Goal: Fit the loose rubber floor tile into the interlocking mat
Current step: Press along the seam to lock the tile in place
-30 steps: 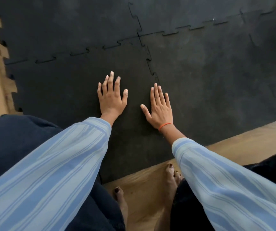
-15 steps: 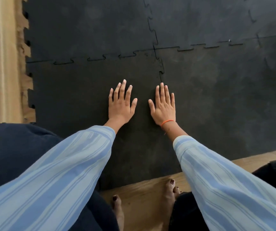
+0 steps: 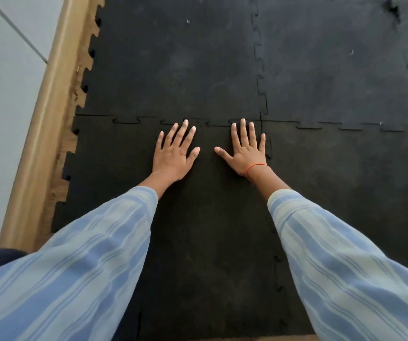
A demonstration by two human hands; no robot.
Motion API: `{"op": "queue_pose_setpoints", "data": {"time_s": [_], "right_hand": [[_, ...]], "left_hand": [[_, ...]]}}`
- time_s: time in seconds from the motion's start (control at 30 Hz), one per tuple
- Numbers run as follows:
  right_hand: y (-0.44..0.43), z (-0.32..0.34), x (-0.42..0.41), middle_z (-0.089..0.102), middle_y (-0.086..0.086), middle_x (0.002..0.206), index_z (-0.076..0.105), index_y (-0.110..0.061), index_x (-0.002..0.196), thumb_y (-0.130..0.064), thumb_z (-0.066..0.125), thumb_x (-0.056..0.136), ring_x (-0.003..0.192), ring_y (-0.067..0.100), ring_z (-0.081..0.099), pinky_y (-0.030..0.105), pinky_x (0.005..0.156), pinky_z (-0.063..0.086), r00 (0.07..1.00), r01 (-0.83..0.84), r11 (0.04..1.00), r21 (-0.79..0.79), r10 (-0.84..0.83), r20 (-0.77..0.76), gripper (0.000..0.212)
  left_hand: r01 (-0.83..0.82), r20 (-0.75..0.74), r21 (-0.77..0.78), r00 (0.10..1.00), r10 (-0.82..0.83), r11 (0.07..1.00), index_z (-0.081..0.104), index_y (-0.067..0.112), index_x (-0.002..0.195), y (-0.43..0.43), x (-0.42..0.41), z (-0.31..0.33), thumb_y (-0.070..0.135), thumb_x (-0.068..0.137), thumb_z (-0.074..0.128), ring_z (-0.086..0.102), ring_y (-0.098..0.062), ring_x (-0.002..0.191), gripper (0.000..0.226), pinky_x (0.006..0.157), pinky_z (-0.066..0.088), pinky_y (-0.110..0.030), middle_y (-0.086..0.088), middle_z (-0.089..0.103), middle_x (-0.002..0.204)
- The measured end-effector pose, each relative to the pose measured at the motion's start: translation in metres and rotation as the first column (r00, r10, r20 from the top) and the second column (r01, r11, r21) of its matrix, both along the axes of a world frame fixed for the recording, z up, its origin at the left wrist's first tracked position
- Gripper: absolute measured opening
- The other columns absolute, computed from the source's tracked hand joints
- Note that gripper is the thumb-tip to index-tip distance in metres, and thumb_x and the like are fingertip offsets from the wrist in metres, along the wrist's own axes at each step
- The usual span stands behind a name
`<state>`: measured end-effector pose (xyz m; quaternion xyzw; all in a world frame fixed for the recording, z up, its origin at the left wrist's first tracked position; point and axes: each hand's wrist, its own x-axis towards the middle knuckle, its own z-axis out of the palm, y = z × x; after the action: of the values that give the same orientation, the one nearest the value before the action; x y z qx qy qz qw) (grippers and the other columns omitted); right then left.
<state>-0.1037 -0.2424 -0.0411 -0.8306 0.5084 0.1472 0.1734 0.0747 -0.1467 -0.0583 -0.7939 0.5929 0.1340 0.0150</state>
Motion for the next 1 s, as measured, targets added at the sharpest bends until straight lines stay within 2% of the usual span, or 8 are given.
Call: {"op": "queue_pose_setpoints", "data": {"time_s": [0.13,0.2,0.3,0.37,0.6,0.8,0.9,1.0], "right_hand": [[-0.009,0.006,0.014,-0.027,0.001,0.158,-0.016,-0.017,0.151,-0.070,0.017,0.091,0.145,0.025,-0.025,0.053,0.115,-0.013,1.000,0.015,0.999,0.033,-0.014,-0.024,0.086],[-0.010,0.007,0.028,-0.020,0.002,0.160,-0.010,-0.014,0.152,-0.057,0.020,0.098,0.147,0.021,-0.019,0.050,0.118,-0.008,0.995,-0.092,0.996,0.016,0.092,0.029,0.076],[0.004,0.005,0.056,-0.011,-0.004,0.162,-0.003,-0.019,0.154,-0.045,0.020,0.102,0.148,0.015,-0.014,0.053,0.117,-0.007,0.953,-0.281,0.959,-0.031,0.283,0.109,0.062],[0.013,0.000,0.073,-0.011,-0.009,0.161,-0.002,-0.026,0.153,-0.051,0.018,0.100,0.148,0.014,-0.016,0.063,0.111,-0.011,0.958,-0.264,0.963,-0.049,0.268,0.106,0.063],[0.004,0.013,0.098,-0.014,-0.012,0.161,-0.002,-0.027,0.153,-0.061,0.025,0.095,0.148,0.014,-0.016,0.076,0.105,-0.001,0.974,-0.226,0.973,0.044,0.225,0.026,0.073],[-0.010,0.011,0.026,-0.021,-0.006,0.159,-0.013,-0.020,0.152,-0.091,0.028,0.069,0.147,0.014,-0.020,0.059,0.114,-0.008,1.000,0.015,1.000,0.006,-0.015,0.018,0.117],[-0.022,0.013,0.017,-0.026,-0.004,0.158,-0.019,-0.020,0.150,-0.093,0.028,0.065,0.146,0.016,-0.024,0.055,0.117,-0.011,0.999,-0.020,0.999,0.050,0.022,-0.024,0.122],[-0.032,0.027,0.023,-0.027,-0.002,0.158,-0.019,-0.019,0.150,-0.086,0.043,0.069,0.146,0.019,-0.022,0.054,0.118,-0.005,0.995,-0.023,0.983,0.182,0.040,-0.088,0.122]], "left_hand": [[0.047,-0.019,0.046,0.999,-0.047,0.998,-0.002,0.028,0.154,-0.005,0.002,0.011,0.052,0.100,0.018,-0.006,-0.018,0.149,0.062,0.120,0.001,-0.045,0.005,-0.011,0.162],[0.061,-0.028,0.046,0.998,-0.059,0.997,0.000,0.024,0.154,0.000,0.017,0.012,0.053,0.100,0.021,-0.004,-0.016,0.149,0.065,0.120,0.002,-0.044,0.005,-0.009,0.162],[-0.234,0.000,0.056,0.972,0.234,0.971,-0.005,0.015,0.153,0.026,0.065,0.009,0.064,0.094,0.018,-0.006,-0.018,0.149,0.080,0.121,0.002,-0.043,-0.002,-0.013,0.161],[-0.362,0.033,0.085,0.932,0.361,0.928,-0.010,0.012,0.152,0.044,0.094,0.006,0.073,0.088,0.014,-0.009,-0.020,0.149,0.092,0.120,0.001,-0.043,-0.005,-0.017,0.161],[-0.283,-0.008,0.210,0.957,0.291,0.936,-0.012,0.014,0.152,0.042,0.113,0.022,0.079,0.083,0.022,-0.012,-0.021,0.148,0.101,0.120,0.003,-0.045,-0.005,-0.021,0.160],[-0.435,-0.054,0.266,0.884,0.464,0.860,-0.017,0.014,0.151,0.050,0.145,0.028,0.090,0.062,0.043,-0.019,-0.028,0.146,0.131,0.118,0.000,-0.051,-0.012,-0.026,0.157],[-0.395,-0.023,0.333,0.904,0.427,0.856,-0.019,0.016,0.150,0.042,0.154,0.039,0.089,0.062,0.045,-0.018,-0.029,0.146,0.132,0.117,0.000,-0.053,-0.010,-0.028,0.157],[-0.395,0.044,0.460,0.905,0.424,0.796,-0.011,0.013,0.153,0.027,0.160,0.054,0.082,0.071,0.050,-0.005,-0.034,0.148,0.123,0.118,0.006,-0.054,-0.013,-0.017,0.160]]}}
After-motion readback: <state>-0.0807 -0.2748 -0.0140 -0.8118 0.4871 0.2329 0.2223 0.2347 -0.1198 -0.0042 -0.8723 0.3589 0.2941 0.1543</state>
